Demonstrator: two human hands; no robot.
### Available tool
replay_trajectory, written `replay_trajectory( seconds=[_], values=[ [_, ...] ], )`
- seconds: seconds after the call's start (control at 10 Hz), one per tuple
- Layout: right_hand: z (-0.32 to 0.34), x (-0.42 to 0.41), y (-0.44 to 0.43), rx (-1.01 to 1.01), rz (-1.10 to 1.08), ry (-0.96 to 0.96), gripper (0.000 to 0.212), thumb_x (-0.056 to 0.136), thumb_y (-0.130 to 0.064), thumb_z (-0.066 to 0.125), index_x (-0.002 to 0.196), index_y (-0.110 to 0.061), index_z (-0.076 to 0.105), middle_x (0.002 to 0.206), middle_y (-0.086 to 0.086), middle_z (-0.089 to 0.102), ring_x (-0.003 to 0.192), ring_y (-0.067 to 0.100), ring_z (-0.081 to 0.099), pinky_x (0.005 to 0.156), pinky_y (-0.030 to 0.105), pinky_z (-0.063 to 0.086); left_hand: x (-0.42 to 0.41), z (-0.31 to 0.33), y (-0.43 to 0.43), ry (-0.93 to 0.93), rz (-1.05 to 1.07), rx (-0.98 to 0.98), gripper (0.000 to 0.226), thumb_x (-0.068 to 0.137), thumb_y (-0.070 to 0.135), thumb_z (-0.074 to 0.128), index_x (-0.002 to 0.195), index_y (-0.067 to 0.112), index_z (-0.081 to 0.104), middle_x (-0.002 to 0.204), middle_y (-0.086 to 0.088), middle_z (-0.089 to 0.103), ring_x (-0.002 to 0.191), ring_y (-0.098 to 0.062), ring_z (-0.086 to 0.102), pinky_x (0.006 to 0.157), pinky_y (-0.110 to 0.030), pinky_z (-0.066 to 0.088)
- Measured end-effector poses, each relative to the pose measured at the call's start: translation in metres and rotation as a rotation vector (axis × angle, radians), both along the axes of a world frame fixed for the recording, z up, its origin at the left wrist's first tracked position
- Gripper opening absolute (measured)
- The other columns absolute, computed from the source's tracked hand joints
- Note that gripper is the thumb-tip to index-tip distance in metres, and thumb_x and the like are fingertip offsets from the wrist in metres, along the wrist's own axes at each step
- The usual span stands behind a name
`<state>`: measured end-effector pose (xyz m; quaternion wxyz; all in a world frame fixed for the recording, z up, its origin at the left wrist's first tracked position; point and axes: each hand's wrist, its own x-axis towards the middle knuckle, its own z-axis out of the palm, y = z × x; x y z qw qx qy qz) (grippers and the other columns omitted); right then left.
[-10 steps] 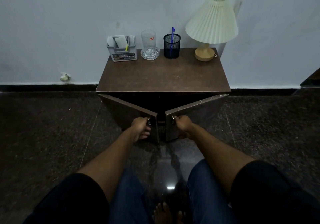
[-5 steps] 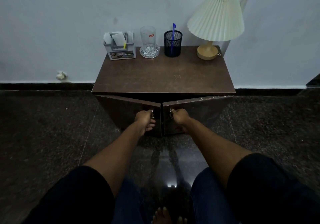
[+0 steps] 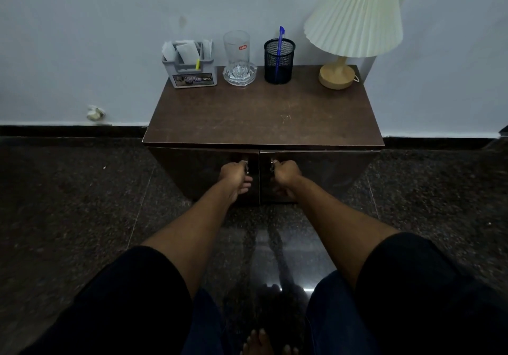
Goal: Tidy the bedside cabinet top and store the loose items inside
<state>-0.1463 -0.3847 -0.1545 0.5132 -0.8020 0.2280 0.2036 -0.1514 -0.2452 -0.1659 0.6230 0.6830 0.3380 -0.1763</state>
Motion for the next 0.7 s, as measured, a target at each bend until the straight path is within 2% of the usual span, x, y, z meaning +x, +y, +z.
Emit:
replay_trajectory(
  seconds=[0.1, 0.2, 0.3, 0.4, 0.5, 0.6, 0.7],
  values=[
    [-0.003, 0.007, 0.0, -0.033, 0.007, -0.004, 0.046, 0.104, -0.037, 0.047, 0.118, 0.002, 0.067, 0.118, 0.025, 0.07, 0.101, 0.04, 0.069, 0.085, 0.048, 0.057, 0.004, 0.0, -0.001, -0.005, 0.012, 0.005, 0.043, 0.104, 0.043, 0.041, 0.131, 0.013, 0.057, 0.096, -0.014, 0.069, 0.07, -0.022, 0.063, 0.062, -0.029, 0.051],
    [-0.004, 0.009, 0.0, -0.044, -0.002, -0.009, 0.045, 0.104, -0.038, 0.048, 0.117, 0.001, 0.068, 0.116, 0.024, 0.071, 0.1, 0.041, 0.07, 0.083, 0.049, 0.059, 0.006, 0.001, -0.002, -0.013, 0.006, 0.021, 0.042, 0.104, 0.044, 0.041, 0.128, 0.014, 0.058, 0.09, -0.011, 0.069, 0.07, -0.021, 0.063, 0.061, -0.028, 0.05],
    [-0.006, 0.01, -0.004, -0.074, 0.009, -0.023, 0.046, 0.103, -0.039, 0.05, 0.116, 0.001, 0.069, 0.116, 0.023, 0.071, 0.099, 0.038, 0.07, 0.086, 0.049, 0.059, 0.007, 0.002, -0.003, -0.017, -0.007, 0.016, 0.044, 0.104, 0.044, 0.04, 0.128, 0.012, 0.058, 0.097, -0.013, 0.069, 0.076, -0.023, 0.064, 0.065, -0.031, 0.051],
    [0.001, 0.01, -0.004, -0.126, 0.028, -0.022, 0.045, 0.102, -0.039, 0.052, 0.119, -0.001, 0.069, 0.119, 0.021, 0.07, 0.108, 0.039, 0.068, 0.093, 0.048, 0.057, 0.005, 0.005, -0.004, -0.014, -0.027, -0.001, 0.043, 0.105, 0.041, 0.041, 0.132, 0.01, 0.054, 0.112, -0.016, 0.069, 0.095, -0.028, 0.065, 0.077, -0.036, 0.053],
    [0.006, 0.008, -0.004, -0.132, 0.009, -0.032, 0.046, 0.101, -0.038, 0.054, 0.122, 0.0, 0.067, 0.125, 0.021, 0.068, 0.113, 0.039, 0.065, 0.095, 0.044, 0.056, -0.005, 0.009, -0.004, -0.044, -0.072, -0.008, 0.034, 0.104, 0.037, 0.044, 0.13, 0.015, 0.054, 0.112, -0.011, 0.065, 0.092, -0.026, 0.063, 0.078, -0.037, 0.052],
    [0.01, 0.0, -0.003, -0.144, 0.021, -0.033, 0.047, 0.099, -0.039, 0.058, 0.121, 0.001, 0.068, 0.123, 0.021, 0.069, 0.111, 0.038, 0.067, 0.09, 0.041, 0.058, -0.018, 0.013, -0.002, -0.04, -0.097, 0.049, 0.02, 0.103, 0.032, 0.048, 0.115, 0.02, 0.057, 0.102, -0.007, 0.062, 0.075, -0.018, 0.058, 0.067, -0.031, 0.05],
    [0.014, -0.01, -0.001, -0.16, 0.064, -0.014, 0.043, 0.097, -0.036, 0.062, 0.116, 0.001, 0.071, 0.117, 0.019, 0.072, 0.102, 0.035, 0.07, 0.077, 0.033, 0.056, -0.032, 0.012, -0.001, -0.031, -0.118, 0.105, 0.013, 0.102, 0.03, 0.048, 0.105, 0.021, 0.056, 0.093, -0.004, 0.061, 0.072, -0.017, 0.056, 0.062, -0.027, 0.046]
  ],
)
